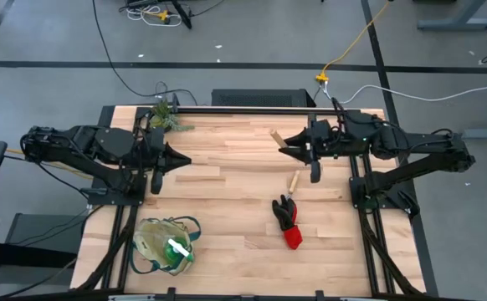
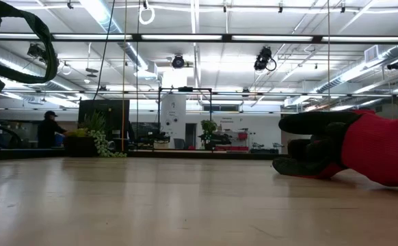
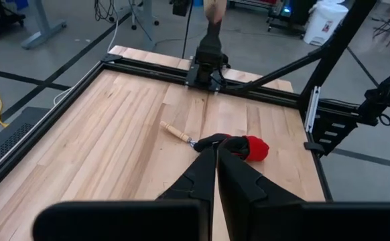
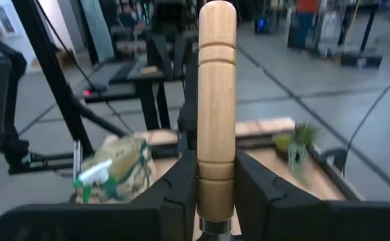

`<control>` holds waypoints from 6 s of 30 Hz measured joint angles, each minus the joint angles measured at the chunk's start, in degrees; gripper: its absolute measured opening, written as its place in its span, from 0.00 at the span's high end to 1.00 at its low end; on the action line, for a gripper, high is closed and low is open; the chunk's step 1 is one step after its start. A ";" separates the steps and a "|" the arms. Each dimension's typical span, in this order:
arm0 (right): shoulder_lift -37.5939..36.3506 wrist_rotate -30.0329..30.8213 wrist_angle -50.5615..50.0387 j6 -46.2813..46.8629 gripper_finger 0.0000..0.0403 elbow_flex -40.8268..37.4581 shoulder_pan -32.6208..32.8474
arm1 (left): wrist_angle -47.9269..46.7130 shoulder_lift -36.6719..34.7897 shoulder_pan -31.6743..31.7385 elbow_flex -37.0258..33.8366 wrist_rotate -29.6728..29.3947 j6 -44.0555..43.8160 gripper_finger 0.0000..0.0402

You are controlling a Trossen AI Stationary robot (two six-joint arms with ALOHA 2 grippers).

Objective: Pick & Place Garden tools in Gardening bag
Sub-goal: Put the brown trowel into the white gardening bag

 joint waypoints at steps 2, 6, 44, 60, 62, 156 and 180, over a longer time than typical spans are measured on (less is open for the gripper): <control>-0.02 0.37 2.22 -0.47 0.80 0.00 0.00 | 0.02 0.00 -0.02 0.00 0.00 0.00 0.94; -0.02 1.21 4.88 -1.38 0.80 0.00 0.00 | 0.02 0.00 -0.02 0.00 0.00 0.06 0.94; 8.88 1.16 19.92 -2.85 0.80 -0.04 -0.02 | 10.95 0.11 0.00 0.00 -6.86 7.35 0.94; 8.86 1.23 19.92 -2.55 0.80 -0.04 -0.04 | 16.84 0.15 2.79 0.00 -7.21 10.47 0.75; 8.86 1.23 19.92 -2.44 0.80 -0.04 -0.04 | 16.91 0.15 2.95 0.00 -7.21 10.29 0.69; 8.81 2.80 22.71 -3.02 0.80 -0.02 -0.07 | 59.35 31.78 20.35 9.98 26.76 7.54 0.48; 8.81 2.80 22.69 -2.98 0.80 -0.02 -0.07 | 58.56 32.11 20.35 10.64 27.58 8.13 0.52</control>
